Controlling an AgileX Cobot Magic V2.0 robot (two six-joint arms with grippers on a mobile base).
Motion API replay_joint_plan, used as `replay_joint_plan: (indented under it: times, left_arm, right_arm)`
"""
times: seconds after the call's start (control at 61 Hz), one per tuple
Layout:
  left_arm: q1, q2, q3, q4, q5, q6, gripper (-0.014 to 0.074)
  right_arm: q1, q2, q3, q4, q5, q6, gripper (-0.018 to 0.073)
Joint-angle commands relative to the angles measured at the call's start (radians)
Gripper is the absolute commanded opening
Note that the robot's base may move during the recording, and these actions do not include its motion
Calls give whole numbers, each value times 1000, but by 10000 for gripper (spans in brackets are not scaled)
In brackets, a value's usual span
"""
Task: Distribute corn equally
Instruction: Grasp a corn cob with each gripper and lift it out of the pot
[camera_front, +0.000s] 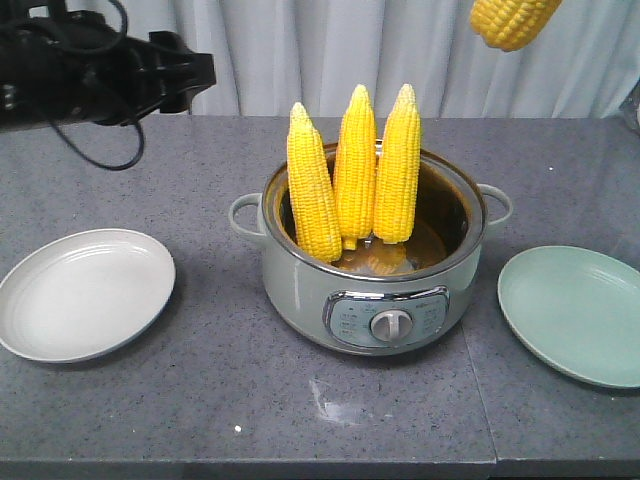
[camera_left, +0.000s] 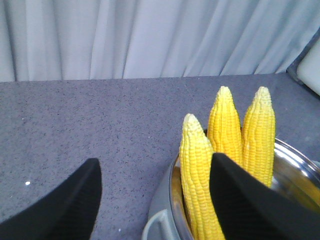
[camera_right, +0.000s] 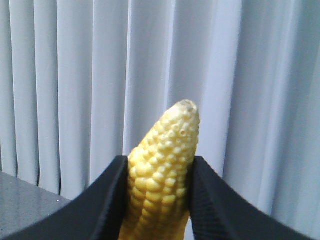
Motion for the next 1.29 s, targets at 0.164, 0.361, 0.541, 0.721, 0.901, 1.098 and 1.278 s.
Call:
replay_joint_plan:
  times: [0.164, 0.361, 0.541, 0.721, 0.901, 1.098, 1.278]
  left_arm:
    - [-6, 224, -288, -281, 18, 197, 461]
    - [-22, 332, -357, -442, 48, 333, 461]
    - [-36, 372, -357, -449, 46, 348, 461]
    - [-39, 378, -357, -449, 18, 346, 461]
    - [-41, 405, -357, -449, 11, 346, 461]
    - [-56, 433, -357, -451, -21, 347, 461]
    - [-56, 446, -357, -449, -26, 348, 461]
  right_arm:
    - [-4, -28, -29, -30, -132, -5, -5]
    - [-4, -25, -29, -56, -149, -5, -5]
    - [-4, -25, -29, -71, -154, -5, -5]
    - [-4, -25, -29, -71, -154, -5, -5]
    - [-4, -25, -29, -72, -156, -5, -5]
    - [-4, -25, -29, -72, -157, -5, -5]
    - [-4, -25, -29, -72, -152, -5, -5]
